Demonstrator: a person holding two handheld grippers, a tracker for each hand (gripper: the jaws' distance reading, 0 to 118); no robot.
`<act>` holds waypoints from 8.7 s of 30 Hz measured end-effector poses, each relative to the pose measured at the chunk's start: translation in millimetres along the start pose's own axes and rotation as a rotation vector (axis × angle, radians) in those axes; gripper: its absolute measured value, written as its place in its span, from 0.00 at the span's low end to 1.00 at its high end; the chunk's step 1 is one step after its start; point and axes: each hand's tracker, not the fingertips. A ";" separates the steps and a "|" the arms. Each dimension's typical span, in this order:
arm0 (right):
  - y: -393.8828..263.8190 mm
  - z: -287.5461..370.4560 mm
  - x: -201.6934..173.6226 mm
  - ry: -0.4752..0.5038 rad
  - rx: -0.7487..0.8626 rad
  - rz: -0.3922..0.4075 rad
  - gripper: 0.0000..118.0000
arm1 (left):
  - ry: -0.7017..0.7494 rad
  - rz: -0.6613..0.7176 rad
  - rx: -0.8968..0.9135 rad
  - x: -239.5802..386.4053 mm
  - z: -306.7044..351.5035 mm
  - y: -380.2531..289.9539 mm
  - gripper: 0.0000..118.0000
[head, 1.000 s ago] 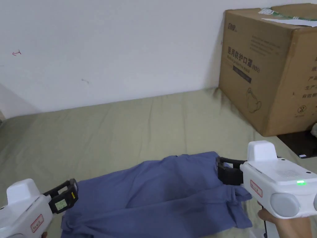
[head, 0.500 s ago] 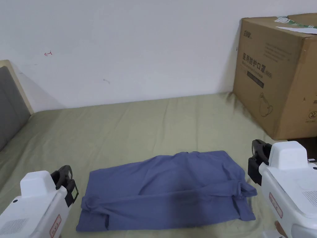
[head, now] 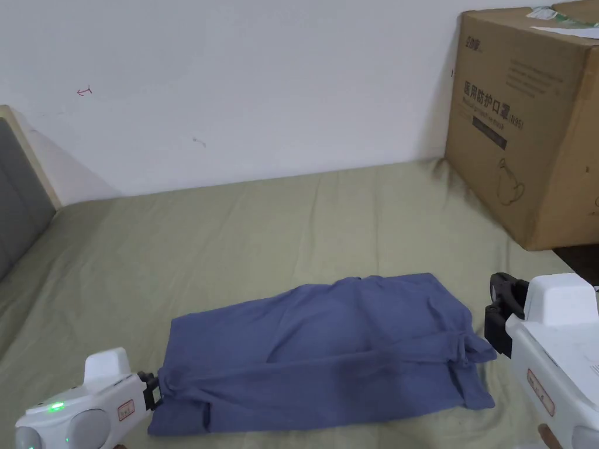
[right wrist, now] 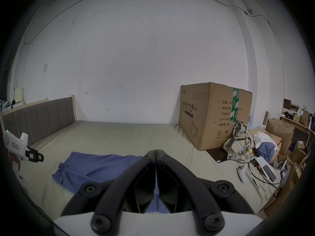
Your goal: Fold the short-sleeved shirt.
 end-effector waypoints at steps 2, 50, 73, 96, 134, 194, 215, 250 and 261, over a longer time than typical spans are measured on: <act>-4.9 -7.8 1.6 -0.005 -0.020 -0.001 0.00 | 0.003 0.023 -0.075 -6.3 -26.9 -2.0 0.10; -138.4 -88.0 46.6 0.015 -0.613 -0.126 0.07 | -0.044 0.121 -0.159 -43.5 -22.8 -46.2 0.00; -171.1 -3.6 33.1 -0.028 -0.688 -0.159 0.76 | 0.030 0.050 -0.236 -28.7 22.3 -117.7 0.62; 10.8 42.1 -22.8 -0.028 0.047 0.012 0.00 | -0.096 -0.010 0.527 58.4 139.6 -7.6 0.00; -19.9 -161.6 -19.9 0.002 -0.179 0.024 0.00 | 0.004 -0.083 -0.328 -9.4 -213.3 61.3 0.33; -203.8 -10.8 63.2 0.042 -0.736 -0.184 0.02 | 0.011 -0.050 -0.256 -44.3 -13.1 -123.6 0.00; 15.3 40.6 4.5 -0.022 -0.001 -0.047 0.83 | -0.063 -0.097 0.482 34.6 129.2 1.6 0.95; -1.3 8.9 -44.0 -0.030 -0.039 0.067 0.00 | -0.391 0.386 -0.220 -142.8 -17.4 -77.6 0.55; -9.3 -0.7 -43.4 -0.054 -0.078 0.057 0.00 | -0.422 0.353 -0.310 -131.8 -52.3 -100.5 0.45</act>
